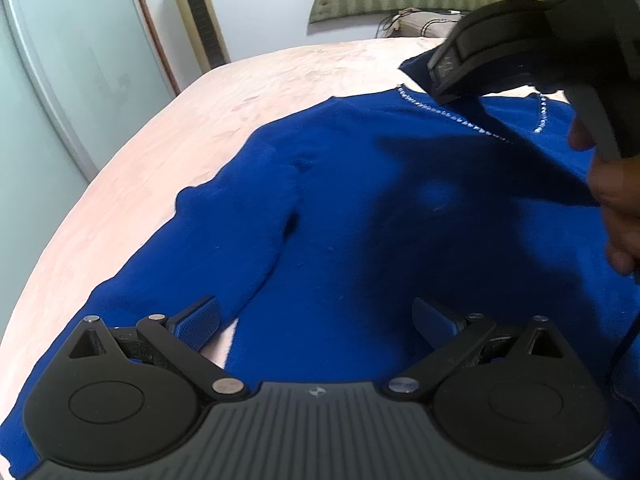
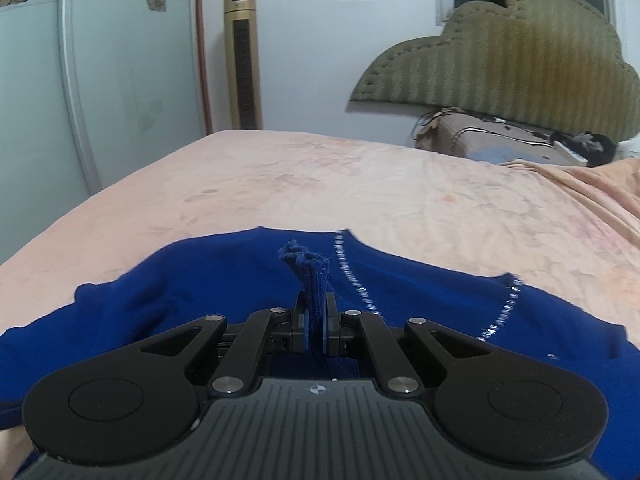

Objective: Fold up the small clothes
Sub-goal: 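Carry the sleeve across the sweater front toward the neckline, right gripper, then open the right gripper to release the sleeve on the sweater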

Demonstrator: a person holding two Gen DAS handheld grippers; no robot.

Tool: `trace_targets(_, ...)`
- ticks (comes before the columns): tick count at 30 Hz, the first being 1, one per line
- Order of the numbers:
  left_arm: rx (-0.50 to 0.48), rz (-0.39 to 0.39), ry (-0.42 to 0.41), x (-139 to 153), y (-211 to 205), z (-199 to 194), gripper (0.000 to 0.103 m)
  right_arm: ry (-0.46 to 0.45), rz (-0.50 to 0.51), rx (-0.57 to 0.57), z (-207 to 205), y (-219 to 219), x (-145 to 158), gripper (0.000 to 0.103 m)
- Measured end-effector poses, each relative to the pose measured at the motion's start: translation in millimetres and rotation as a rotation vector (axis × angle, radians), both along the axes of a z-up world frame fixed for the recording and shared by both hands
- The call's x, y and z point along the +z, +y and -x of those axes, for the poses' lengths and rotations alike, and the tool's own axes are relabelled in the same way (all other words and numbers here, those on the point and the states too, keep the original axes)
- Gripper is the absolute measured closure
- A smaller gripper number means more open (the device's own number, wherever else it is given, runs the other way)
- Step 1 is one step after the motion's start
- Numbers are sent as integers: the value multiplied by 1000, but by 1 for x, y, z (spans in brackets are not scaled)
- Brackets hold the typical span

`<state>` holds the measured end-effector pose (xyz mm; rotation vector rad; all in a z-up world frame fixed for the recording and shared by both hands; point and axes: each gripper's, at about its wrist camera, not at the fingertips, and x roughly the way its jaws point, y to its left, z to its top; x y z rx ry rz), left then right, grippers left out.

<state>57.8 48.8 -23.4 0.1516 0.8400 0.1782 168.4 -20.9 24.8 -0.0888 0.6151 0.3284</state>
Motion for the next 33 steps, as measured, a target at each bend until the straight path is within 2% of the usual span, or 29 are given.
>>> trace_targets(12, 18, 8, 9, -2, 5, 5, 0, 4, -20, 9, -16, 27, -5, 95)
trace_targets(19, 26, 8, 16, -5, 5, -2, 0, 61, -63, 17, -23, 30, -16, 95)
trace_targets(24, 29, -2, 18, -5, 5, -3, 0, 48, -54, 47, -22, 42, -18, 95)
trace_targets(25, 30, -3, 18, -5, 5, -3, 0, 55, -55, 46, -24, 43, -20, 94)
trace_targets(26, 32, -2, 19, -4, 4, -2, 0, 76, -64, 48, -28, 43, -22, 82)
trace_targets(29, 33, -1, 19, -3, 3, -1, 0, 163, -140, 53, -36, 32, -28, 73)
trace_targets(31, 38, -6, 20, -3, 3, -2, 0, 166, -195, 54, -32, 21, -24, 73)
trace_targets(33, 42, -1, 21, -2, 2, -2, 0, 154, -253, 61, -27, 8, -16, 66)
